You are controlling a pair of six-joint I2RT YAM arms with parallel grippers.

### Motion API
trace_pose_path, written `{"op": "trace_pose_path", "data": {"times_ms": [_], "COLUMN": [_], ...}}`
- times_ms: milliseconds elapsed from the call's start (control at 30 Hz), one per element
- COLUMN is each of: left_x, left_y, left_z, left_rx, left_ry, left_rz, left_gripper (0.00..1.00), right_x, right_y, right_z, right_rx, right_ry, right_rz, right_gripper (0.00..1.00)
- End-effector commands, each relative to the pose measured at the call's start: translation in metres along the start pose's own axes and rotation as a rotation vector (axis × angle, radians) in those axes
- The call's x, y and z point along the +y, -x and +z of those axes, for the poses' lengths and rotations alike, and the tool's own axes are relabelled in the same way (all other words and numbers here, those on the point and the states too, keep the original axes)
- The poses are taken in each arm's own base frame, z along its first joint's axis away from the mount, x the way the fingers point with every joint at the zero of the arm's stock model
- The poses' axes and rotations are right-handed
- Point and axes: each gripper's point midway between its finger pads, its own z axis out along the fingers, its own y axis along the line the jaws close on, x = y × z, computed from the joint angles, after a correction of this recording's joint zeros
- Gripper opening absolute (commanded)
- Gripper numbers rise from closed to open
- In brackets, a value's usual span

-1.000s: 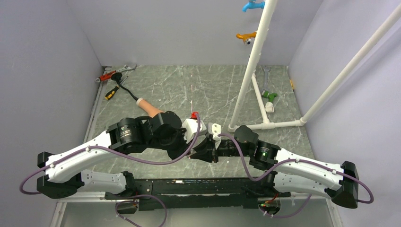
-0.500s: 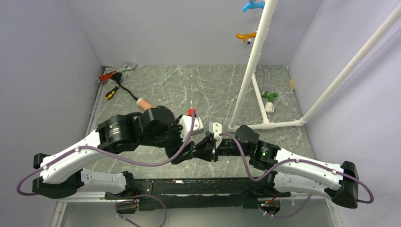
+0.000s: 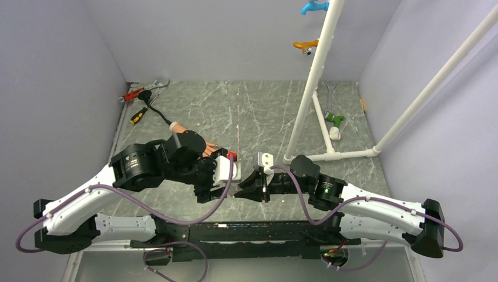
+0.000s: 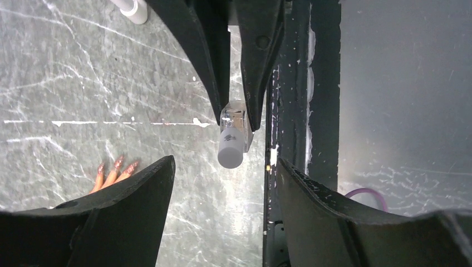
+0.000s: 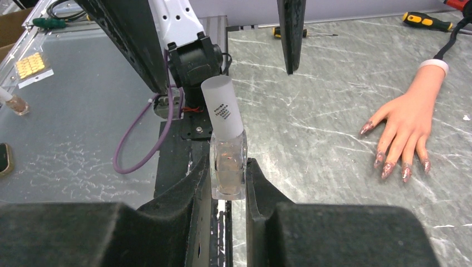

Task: Paint the nails
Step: Unscrew the nail polish bottle.

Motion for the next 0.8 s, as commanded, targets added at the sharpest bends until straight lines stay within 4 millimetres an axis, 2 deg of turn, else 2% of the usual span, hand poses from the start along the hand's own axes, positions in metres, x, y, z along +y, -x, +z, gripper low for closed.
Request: {"op": "trace_pose_path", "data": {"times_ms": [0, 133, 367, 667, 767], "left_x": [-0.003, 0.001, 0.001, -0.003, -0.004], "left_y": [0.014, 0.007, 0.001, -0.005, -0.006], "left_z": [0.002, 0.01, 0.018, 0.022, 0.023], "left_rx": [-0.078, -0.045, -0.036, -0.046, -0.045], "left_ry": [-0.046, -0.038, -0.039, -0.048, -0.053], "left_rz": [0.126, 0.142, 0.127, 0.111, 0.106], "left_gripper": [0.71, 0.68, 0.51, 0.45, 0.39], "right_x": [0.007, 0.009, 0.009, 0.009, 0.009], "right_y": [0.036, 0.035, 0.036, 0.039, 0.038], "right_z": [0.0, 0.003, 0.003, 0.003, 0.004], "right_rx": [-0.082, -0.077, -0.088, -0.1, -0.097], "right_ry": [0.034, 0.055, 0.052, 0.051, 0.053], "right_rz": [-0.032, -0.032, -0.028, -0.028, -0.025], "right_gripper": [0.0, 0.0, 0.0, 0.0, 0.0]}}
